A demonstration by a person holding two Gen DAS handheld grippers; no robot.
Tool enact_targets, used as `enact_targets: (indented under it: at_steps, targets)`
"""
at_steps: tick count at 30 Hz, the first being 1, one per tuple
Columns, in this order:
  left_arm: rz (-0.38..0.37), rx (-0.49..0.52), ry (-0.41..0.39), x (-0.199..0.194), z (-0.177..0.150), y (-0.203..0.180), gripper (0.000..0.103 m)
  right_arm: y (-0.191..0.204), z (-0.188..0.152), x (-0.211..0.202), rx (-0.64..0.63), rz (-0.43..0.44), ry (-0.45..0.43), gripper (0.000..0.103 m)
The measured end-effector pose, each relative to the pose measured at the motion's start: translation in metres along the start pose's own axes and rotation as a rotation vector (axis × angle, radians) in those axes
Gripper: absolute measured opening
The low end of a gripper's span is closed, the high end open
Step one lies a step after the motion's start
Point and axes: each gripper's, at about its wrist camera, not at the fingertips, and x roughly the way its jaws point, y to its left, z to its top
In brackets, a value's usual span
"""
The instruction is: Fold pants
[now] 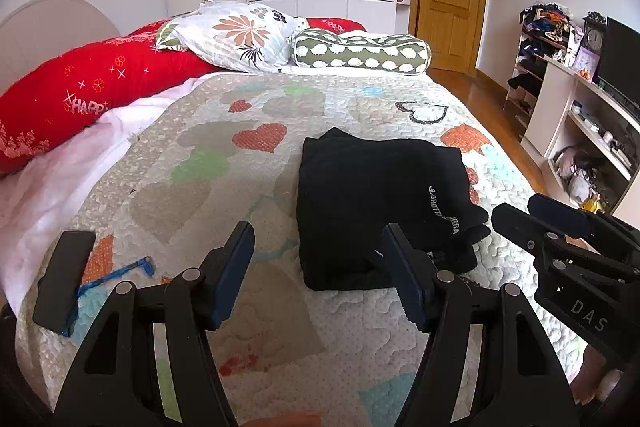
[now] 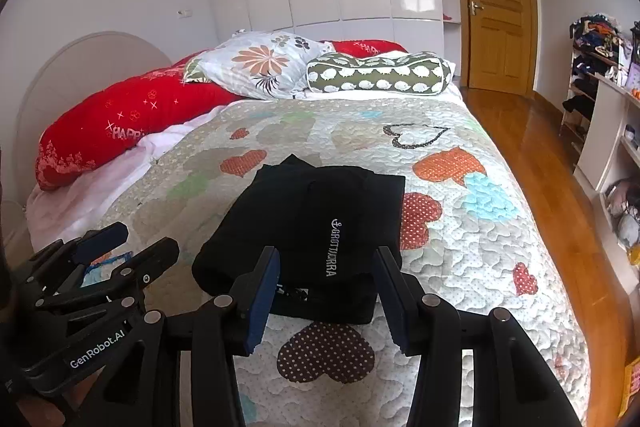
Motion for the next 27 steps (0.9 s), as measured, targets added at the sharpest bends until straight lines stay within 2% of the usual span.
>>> enact_targets:
  at_steps: [17, 27]
  targets:
    - [0.007, 0.007, -0.024, -0.012, -0.005, -0.003, 0.066, -0.002, -0.007, -0.008, -0.002, -0.003, 0.004, 0.047]
    - [0.011, -0.001, -0.006, -0.007, -0.008, 0.000, 0.066, 0.003, -0.009, -0.002, -0.014, -0.002, 0.021, 0.047]
